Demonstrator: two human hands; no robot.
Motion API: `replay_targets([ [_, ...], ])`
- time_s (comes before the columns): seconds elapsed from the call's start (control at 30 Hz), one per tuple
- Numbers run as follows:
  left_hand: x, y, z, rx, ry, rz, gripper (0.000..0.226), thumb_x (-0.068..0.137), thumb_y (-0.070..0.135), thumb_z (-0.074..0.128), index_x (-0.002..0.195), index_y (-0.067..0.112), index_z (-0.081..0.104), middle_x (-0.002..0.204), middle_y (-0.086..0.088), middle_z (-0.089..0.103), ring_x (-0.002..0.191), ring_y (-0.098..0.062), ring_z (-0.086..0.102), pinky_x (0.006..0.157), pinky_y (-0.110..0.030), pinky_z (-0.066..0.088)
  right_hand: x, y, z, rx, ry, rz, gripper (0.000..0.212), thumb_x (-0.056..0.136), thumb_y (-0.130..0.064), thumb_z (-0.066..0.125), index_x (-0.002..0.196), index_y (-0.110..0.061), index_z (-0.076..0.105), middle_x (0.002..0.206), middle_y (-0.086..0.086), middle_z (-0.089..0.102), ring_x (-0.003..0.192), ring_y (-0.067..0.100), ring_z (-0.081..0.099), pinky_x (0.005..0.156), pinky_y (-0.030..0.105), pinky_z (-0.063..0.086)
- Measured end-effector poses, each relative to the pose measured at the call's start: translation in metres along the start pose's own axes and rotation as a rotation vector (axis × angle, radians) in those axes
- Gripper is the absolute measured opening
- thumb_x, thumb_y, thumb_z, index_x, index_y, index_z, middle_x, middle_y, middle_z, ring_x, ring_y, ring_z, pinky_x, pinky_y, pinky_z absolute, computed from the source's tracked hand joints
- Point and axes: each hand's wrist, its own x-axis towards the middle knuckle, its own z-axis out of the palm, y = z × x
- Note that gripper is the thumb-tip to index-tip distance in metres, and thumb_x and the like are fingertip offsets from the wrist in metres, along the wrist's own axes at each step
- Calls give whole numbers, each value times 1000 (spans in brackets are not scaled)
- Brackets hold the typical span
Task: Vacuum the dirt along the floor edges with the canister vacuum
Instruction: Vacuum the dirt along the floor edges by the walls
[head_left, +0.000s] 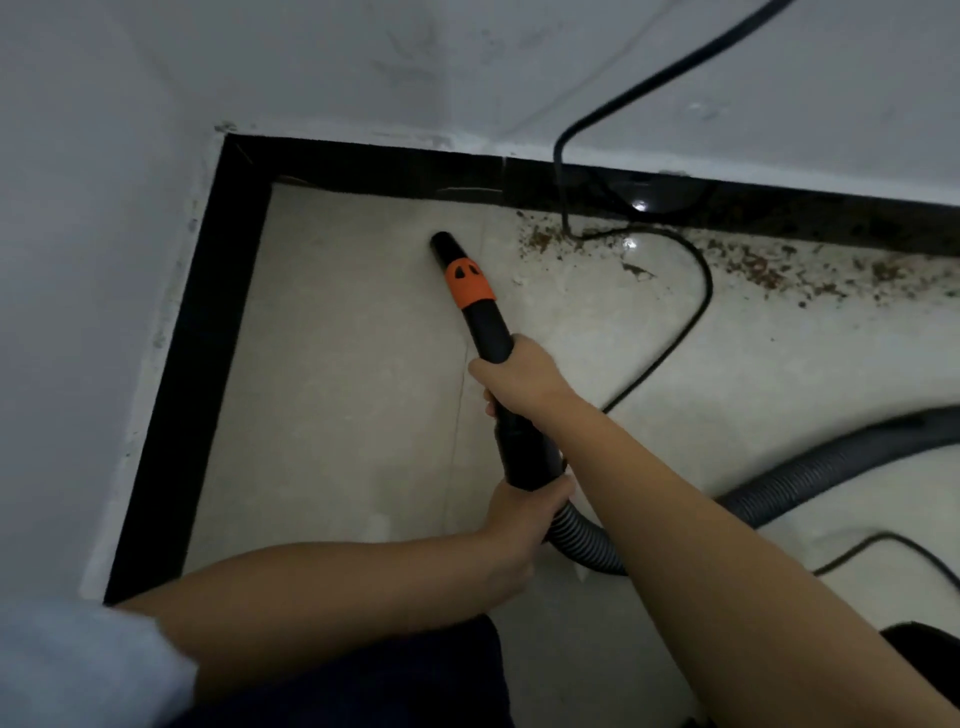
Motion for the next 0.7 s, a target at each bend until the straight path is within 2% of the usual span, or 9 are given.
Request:
replay_targets([
  [0.07, -5, -14, 9, 42, -12, -43, 26, 80, 23, 70, 104, 14, 62, 108, -11, 66, 101, -24, 62, 91, -39, 51, -12, 14, -10, -4, -5, 7, 9, 87, -12, 55, 84, -16, 47, 71, 6, 54, 48, 16, 52, 40, 17, 43],
  [0.17, -11, -39, 16, 85, -68, -93, 38, 72, 28, 73, 107, 16, 62, 108, -9, 67, 101, -24, 63, 92, -40, 51, -30, 38, -21, 35, 50, 29, 10, 86, -13, 55, 92, -11, 49, 69, 6, 55, 48, 16, 53, 42, 18, 44],
  [0.3, -14, -59, 21, 153, -81, -104, 25, 76, 15, 71, 99, 16, 61, 102, -7, 65, 98, -22, 61, 83, -33, 51, -47, 68, -31, 126, 173, 58, 12, 85, -13, 57, 93, -11, 49, 66, 6, 56, 46, 16, 54, 47, 24, 47],
  [0.4, -23, -66, 30, 204, -127, -107, 42, 62, 20, 73, 102, 13, 63, 96, -6, 64, 92, -20, 60, 73, -28, 49, -57, 86, -43, 163, 251, 72, 10, 84, -14, 57, 88, -9, 49, 62, 6, 56, 43, 15, 54, 48, 25, 46],
  [0.43, -26, -65, 34, 233, -146, -105, 45, 62, 21, 73, 105, 13, 63, 96, -5, 64, 90, -19, 60, 70, -27, 48, -59, 90, -47, 163, 282, 70, 9, 84, -14, 57, 86, -9, 49, 61, 6, 56, 44, 16, 54, 49, 26, 46],
  [0.5, -26, -64, 39, 315, -163, -82, 36, 72, 17, 72, 106, 13, 62, 96, -4, 63, 90, -18, 58, 67, -24, 47, -63, 96, -58, 222, 342, 73, 8, 83, -13, 57, 84, -8, 50, 61, 8, 56, 49, 21, 54, 55, 33, 49],
  [0.57, -23, -57, 43, 385, -174, -34, 28, 77, 15, 70, 104, 15, 60, 95, -4, 61, 93, -19, 59, 70, -25, 49, -66, 97, -68, 351, 377, 87, 8, 84, -10, 56, 82, -9, 48, 58, 9, 54, 49, 23, 52, 57, 36, 49],
  [0.63, -21, -48, 48, 435, -166, 17, 34, 77, 14, 70, 110, 11, 60, 98, -6, 61, 96, -20, 59, 74, -27, 50, -65, 95, -77, 426, 406, 87, 10, 85, -8, 56, 81, -11, 47, 55, 8, 53, 49, 22, 51, 58, 36, 49],
  [0.7, -18, -39, 53, 437, -142, 52, 38, 76, 14, 71, 113, 9, 60, 96, -6, 60, 92, -20, 59, 70, -25, 47, -60, 89, -83, 442, 421, 71, 10, 85, -8, 55, 81, -10, 47, 56, 8, 52, 48, 21, 51, 58, 35, 49],
])
